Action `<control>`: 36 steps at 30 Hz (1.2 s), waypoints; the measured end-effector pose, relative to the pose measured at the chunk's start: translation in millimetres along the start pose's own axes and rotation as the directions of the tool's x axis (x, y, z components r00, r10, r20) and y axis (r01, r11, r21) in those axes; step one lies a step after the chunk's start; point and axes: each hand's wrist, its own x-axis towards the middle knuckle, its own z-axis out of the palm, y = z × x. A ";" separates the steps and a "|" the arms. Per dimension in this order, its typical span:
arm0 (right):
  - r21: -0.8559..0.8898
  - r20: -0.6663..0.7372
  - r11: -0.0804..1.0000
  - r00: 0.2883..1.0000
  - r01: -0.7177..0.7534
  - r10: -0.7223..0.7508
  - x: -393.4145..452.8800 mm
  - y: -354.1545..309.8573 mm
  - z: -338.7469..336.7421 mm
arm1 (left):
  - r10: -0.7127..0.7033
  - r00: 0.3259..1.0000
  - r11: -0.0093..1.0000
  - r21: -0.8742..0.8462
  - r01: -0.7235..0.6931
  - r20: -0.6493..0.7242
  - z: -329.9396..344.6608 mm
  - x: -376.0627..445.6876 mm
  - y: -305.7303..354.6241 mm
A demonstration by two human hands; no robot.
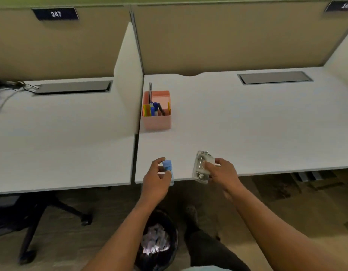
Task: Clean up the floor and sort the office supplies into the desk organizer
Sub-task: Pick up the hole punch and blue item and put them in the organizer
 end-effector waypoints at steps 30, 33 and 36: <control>-0.488 0.274 0.854 0.961 0.180 -0.046 344.2 -218.9 167.5 | -0.103 0.889 0.995 -0.057 0.086 -0.447 -19.9 308.6 109.5; -0.580 0.358 0.774 0.933 0.254 -0.039 348.3 -219.2 163.9 | -0.112 0.885 0.994 -0.054 0.098 -0.453 -20.7 319.8 109.4; -0.642 0.418 0.694 0.908 0.327 -0.041 350.8 -224.5 163.2 | -0.120 0.882 0.993 -0.054 0.107 -0.456 -21.0 326.5 107.5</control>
